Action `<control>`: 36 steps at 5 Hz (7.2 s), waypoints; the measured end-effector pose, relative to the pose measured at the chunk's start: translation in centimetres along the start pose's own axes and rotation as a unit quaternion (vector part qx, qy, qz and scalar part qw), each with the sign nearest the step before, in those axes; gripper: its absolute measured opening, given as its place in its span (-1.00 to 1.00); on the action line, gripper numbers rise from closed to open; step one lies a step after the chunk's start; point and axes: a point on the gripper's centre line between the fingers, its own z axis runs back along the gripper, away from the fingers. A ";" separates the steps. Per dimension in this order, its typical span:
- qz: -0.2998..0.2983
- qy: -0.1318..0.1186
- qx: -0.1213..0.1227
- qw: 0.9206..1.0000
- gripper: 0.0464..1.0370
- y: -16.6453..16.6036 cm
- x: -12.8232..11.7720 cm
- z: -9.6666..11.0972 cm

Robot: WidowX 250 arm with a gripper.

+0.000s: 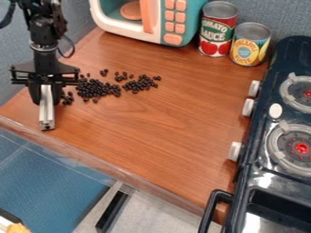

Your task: Sweep into pile

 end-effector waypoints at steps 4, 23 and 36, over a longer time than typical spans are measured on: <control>-0.020 0.015 -0.030 0.999 -0.35 -4.7 -1.1 1.0; -0.193 -0.103 0.139 0.966 -0.35 -3.4 5.7 2.7; -0.321 -0.088 0.059 0.941 -0.35 -14.1 3.6 2.8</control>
